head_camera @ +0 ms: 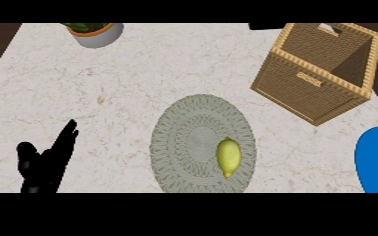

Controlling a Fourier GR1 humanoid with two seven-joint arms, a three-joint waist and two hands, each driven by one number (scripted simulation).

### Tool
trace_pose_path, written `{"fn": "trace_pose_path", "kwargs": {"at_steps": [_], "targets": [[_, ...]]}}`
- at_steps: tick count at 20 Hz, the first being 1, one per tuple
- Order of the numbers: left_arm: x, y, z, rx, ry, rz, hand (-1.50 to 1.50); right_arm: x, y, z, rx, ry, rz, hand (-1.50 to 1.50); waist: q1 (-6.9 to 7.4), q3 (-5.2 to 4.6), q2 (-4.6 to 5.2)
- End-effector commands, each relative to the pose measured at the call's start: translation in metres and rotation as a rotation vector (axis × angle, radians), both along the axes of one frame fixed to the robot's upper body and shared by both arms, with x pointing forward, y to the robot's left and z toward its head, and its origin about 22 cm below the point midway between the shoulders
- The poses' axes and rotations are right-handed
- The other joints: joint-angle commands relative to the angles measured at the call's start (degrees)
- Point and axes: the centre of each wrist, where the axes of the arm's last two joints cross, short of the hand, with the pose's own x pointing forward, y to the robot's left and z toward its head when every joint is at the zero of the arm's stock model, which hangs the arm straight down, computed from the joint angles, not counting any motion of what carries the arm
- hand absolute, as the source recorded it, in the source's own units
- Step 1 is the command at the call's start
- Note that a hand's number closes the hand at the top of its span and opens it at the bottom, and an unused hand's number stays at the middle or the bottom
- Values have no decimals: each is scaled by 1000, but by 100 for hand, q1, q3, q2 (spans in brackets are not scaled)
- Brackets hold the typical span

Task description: Pick the lemon from the placemat and place it in the basket

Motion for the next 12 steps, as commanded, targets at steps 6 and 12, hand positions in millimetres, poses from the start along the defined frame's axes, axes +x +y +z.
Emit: {"fn": "trace_pose_path", "kwargs": {"at_steps": [6,12], "targets": [[-4,-2,-31,-16,147,-45,0,-4,33,14,28,-36,-1,-150,304,-57,103],[-3,-23,-30,-20,135,-55,0,18,49,-19,22,-60,-9,-150,409,-45,112]]}}
